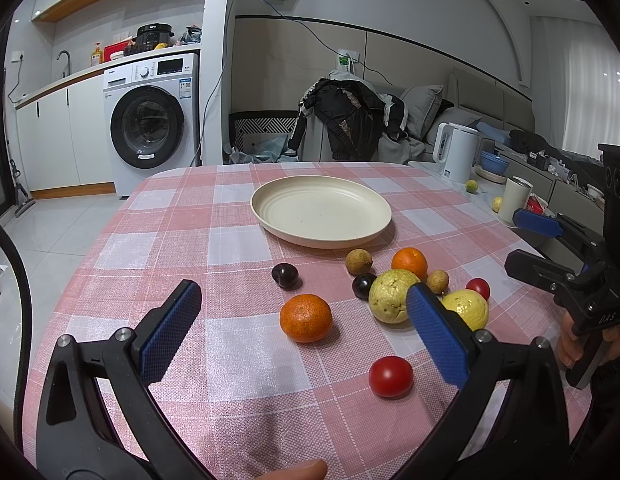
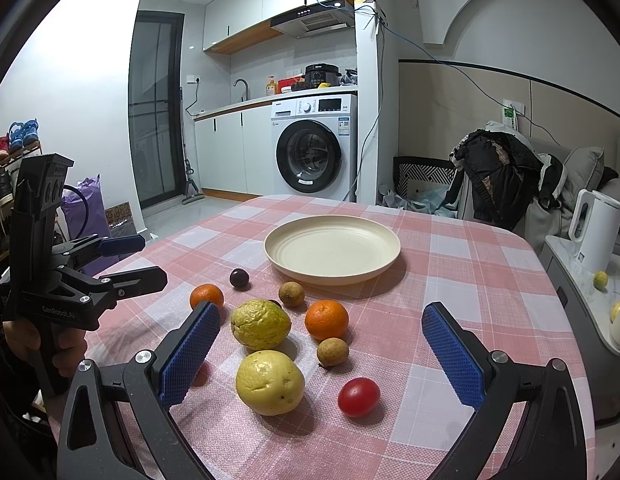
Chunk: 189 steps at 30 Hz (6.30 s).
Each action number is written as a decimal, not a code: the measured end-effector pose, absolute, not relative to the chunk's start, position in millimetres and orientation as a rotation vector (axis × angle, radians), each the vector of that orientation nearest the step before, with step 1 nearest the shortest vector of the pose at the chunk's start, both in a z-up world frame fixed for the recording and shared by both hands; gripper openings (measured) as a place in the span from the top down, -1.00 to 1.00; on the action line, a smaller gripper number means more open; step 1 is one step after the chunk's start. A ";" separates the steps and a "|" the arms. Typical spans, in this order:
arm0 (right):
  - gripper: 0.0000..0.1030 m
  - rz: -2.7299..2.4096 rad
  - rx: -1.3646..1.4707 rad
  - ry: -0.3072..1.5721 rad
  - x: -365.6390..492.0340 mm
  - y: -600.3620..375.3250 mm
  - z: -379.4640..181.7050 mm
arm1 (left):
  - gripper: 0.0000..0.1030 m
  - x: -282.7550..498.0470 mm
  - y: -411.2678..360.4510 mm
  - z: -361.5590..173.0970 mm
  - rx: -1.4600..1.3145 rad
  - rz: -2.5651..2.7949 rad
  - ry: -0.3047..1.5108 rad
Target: Organize fruits
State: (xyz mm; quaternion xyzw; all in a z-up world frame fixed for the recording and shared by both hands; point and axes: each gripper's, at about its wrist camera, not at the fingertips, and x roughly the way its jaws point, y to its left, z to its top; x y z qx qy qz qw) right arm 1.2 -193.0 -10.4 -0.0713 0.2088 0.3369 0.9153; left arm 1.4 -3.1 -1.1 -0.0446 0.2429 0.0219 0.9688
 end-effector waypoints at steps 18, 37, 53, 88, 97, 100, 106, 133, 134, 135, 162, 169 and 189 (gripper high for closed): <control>-1.00 0.691 -0.147 0.431 1.5 -192.8 -10.3 | -0.98 1.1 -3.6 -0.7 -0.086 0.045 0.490; -0.84 0.650 -0.201 0.615 14.4 -184.0 -18.0 | -0.98 -0.4 -16.7 -2.6 -0.041 0.038 0.511; -0.43 0.787 -0.257 0.842 10.8 -159.6 -49.2 | -0.73 21.6 -50.8 -36.5 0.009 -0.135 0.776; 0.05 0.818 -0.152 0.739 10.9 -160.0 -28.1 | 0.45 26.0 -41.5 -24.1 -0.096 -0.194 0.743; 0.05 0.802 -0.090 0.682 28.0 -162.7 -3.1 | 0.45 36.0 -34.4 -2.4 -0.101 -0.172 0.679; 0.05 0.793 -0.052 0.678 39.3 -164.0 1.6 | 0.45 44.0 -33.9 3.4 -0.089 -0.161 0.667; 0.05 0.769 -0.005 0.694 61.0 -165.4 9.4 | 0.45 61.9 -30.5 14.6 -0.089 -0.140 0.641; 0.05 0.705 0.037 0.749 137.2 -134.4 0.0 | 0.45 163.0 -1.4 2.1 -0.114 -0.034 0.623; 0.05 0.704 0.036 0.753 139.6 -133.2 -1.3 | 0.45 165.5 -1.1 0.7 -0.113 -0.031 0.622; 0.05 0.702 0.033 0.760 142.1 -131.5 -3.4 | 0.45 169.1 -0.8 -1.3 -0.113 -0.031 0.624; -0.01 0.633 -0.038 0.891 174.0 -111.7 -33.5 | 0.42 213.8 1.4 -38.4 -0.076 0.010 0.729; -0.84 0.642 0.004 0.849 157.7 -135.0 -12.5 | -0.56 183.5 10.1 -19.8 -0.085 0.059 0.680; -1.00 0.639 -0.116 0.792 87.9 -168.6 -6.6 | -0.99 68.5 1.1 18.6 -0.041 0.061 0.606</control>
